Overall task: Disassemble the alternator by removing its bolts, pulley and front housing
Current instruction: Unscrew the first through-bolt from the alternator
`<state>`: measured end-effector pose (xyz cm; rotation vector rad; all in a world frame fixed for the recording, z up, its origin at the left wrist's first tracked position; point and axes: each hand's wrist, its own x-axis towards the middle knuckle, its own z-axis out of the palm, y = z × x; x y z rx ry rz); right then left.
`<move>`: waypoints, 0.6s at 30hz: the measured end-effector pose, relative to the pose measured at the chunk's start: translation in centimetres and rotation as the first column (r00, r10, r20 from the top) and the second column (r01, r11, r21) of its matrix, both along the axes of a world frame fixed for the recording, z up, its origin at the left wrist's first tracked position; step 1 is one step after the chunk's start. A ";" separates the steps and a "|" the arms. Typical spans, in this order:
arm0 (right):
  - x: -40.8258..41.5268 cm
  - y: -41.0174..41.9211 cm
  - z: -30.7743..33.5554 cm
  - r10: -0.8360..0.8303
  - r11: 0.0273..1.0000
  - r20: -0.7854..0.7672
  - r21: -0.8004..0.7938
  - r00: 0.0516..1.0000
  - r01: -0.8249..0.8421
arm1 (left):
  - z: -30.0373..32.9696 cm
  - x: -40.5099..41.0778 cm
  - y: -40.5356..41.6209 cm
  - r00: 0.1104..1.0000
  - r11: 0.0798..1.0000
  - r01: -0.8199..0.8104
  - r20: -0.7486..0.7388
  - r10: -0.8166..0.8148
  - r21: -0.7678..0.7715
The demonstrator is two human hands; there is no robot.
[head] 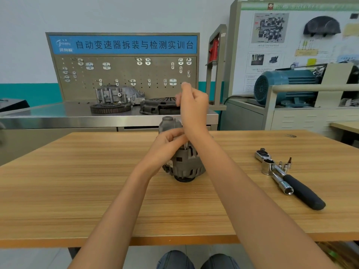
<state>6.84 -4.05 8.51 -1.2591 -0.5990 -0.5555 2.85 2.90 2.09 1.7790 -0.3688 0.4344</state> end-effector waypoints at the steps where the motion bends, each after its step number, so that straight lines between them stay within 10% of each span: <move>1: 0.1 -0.2 0.3 0.118 0.993 -0.063 0.007 0.991 -0.118 | 0.0 0.0 0.1 1.000 1.000 0.004 -0.007 -0.004 -0.003; 7: 0.2 -0.5 0.8 0.365 0.931 -0.134 0.072 0.921 -0.358 | 0.0 0.1 0.2 1.000 1.000 0.013 -0.021 -0.013 0.018; 15: -0.9 1.1 -0.8 -0.380 0.915 0.232 -0.052 0.896 0.401 | -0.5 0.5 0.6 0.999 0.999 -0.042 -0.005 0.042 0.005; 18: -1.0 1.0 -0.3 -0.348 0.930 0.191 -0.055 0.918 0.364 | -0.6 0.5 0.3 0.999 0.999 -0.036 0.005 0.036 0.011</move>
